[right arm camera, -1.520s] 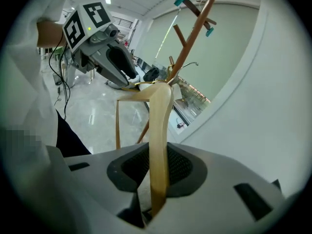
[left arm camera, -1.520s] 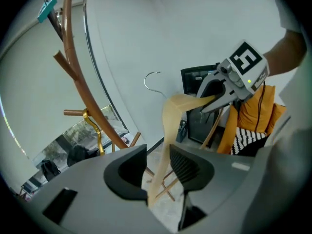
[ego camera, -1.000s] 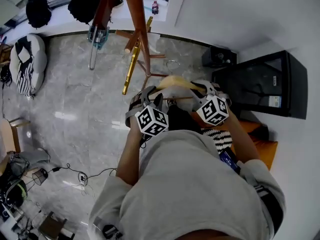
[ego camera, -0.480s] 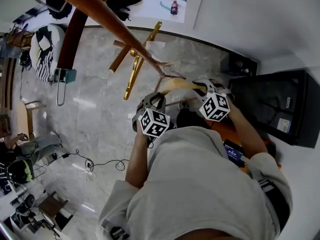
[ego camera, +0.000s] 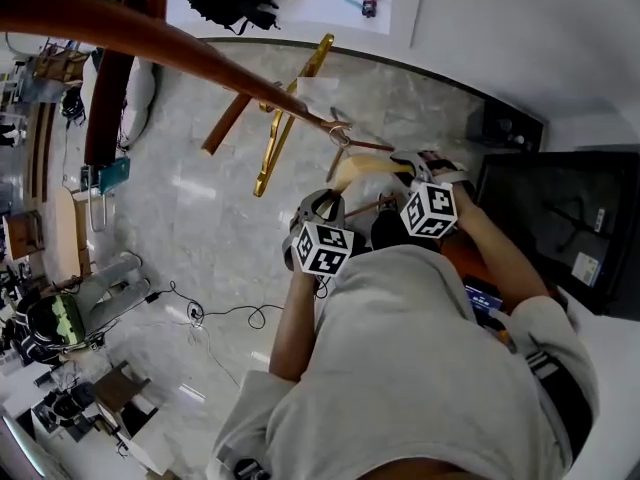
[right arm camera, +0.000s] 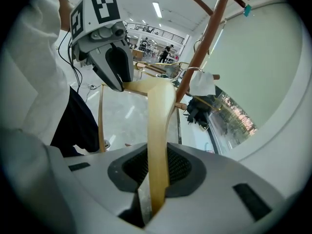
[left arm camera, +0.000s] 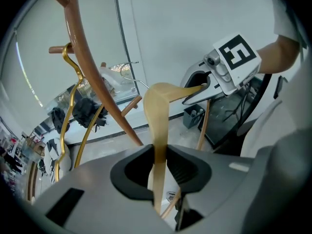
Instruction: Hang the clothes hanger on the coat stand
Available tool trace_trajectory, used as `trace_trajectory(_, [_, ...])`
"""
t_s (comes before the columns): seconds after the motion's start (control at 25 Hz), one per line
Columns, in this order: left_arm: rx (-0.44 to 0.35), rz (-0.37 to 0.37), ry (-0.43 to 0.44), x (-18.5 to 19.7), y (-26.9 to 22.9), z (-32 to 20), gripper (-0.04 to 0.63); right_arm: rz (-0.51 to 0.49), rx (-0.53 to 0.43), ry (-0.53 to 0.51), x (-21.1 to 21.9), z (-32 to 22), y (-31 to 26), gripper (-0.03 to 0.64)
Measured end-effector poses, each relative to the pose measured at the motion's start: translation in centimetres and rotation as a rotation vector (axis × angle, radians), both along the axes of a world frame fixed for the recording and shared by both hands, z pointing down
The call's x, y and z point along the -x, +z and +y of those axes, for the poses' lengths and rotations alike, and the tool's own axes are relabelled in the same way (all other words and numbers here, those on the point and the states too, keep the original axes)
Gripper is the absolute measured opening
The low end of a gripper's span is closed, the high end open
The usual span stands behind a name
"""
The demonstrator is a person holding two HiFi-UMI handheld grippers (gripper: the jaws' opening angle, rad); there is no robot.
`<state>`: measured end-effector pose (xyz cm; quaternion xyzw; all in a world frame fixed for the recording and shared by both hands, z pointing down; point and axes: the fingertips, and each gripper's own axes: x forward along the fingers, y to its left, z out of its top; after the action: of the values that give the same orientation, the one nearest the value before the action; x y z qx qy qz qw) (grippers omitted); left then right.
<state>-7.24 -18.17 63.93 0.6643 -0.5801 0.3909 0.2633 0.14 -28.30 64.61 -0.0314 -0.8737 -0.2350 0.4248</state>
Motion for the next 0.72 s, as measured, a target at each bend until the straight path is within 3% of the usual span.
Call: trace_trajectory(0.72, [0.066, -0.017, -0.053, -0.1, 4.7, -1.5, 0.092, 0.024, 0.038, 0.014, 0.3, -2.1, 6.4, 0.058])
